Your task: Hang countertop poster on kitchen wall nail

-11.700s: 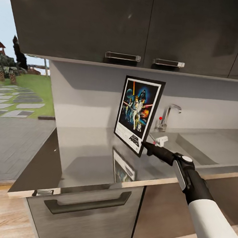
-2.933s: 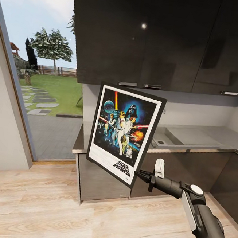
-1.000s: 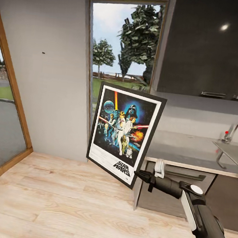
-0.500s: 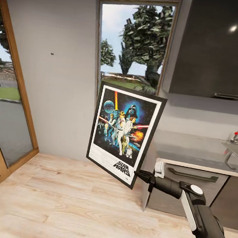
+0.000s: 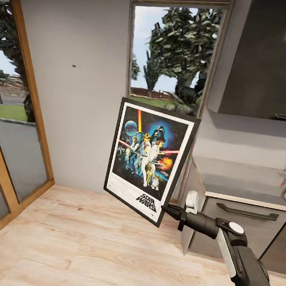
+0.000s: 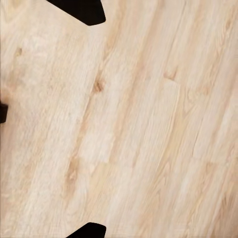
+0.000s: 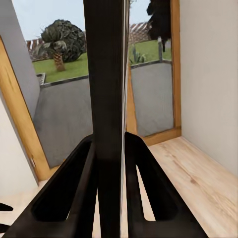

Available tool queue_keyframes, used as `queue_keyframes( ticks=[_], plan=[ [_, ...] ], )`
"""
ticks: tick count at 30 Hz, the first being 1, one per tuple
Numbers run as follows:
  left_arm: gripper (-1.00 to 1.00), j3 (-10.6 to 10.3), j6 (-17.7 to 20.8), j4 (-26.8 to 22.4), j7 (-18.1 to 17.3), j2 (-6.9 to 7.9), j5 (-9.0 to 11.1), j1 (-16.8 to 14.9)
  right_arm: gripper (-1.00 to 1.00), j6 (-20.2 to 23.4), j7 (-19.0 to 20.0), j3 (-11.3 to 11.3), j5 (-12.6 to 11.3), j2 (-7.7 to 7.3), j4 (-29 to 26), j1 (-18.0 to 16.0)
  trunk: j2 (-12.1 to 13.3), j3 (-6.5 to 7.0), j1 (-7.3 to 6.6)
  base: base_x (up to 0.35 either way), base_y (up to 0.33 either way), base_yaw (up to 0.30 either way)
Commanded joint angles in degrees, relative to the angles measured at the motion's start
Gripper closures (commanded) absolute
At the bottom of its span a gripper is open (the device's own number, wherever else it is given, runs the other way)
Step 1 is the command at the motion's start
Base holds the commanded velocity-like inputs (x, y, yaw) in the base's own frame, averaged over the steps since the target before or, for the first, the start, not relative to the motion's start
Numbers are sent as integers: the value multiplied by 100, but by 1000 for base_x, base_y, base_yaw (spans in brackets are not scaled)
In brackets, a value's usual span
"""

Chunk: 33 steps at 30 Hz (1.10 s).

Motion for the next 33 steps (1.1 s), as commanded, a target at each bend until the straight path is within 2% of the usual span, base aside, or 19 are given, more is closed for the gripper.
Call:
queue_keyframes(
  ticks=[1, 33],
  plan=[
    [-100, 12, -15, 3, -29, -1, -6, 0, 100, 77, 26, -2, -38, 0, 1, -1, -3, 0, 2, 0, 345, 0],
    [-100, 12, -15, 3, -29, -1, -6, 0, 100, 77, 26, -1, -38, 0, 1, 0, -3, 0, 2, 0, 345, 0]
  ],
)
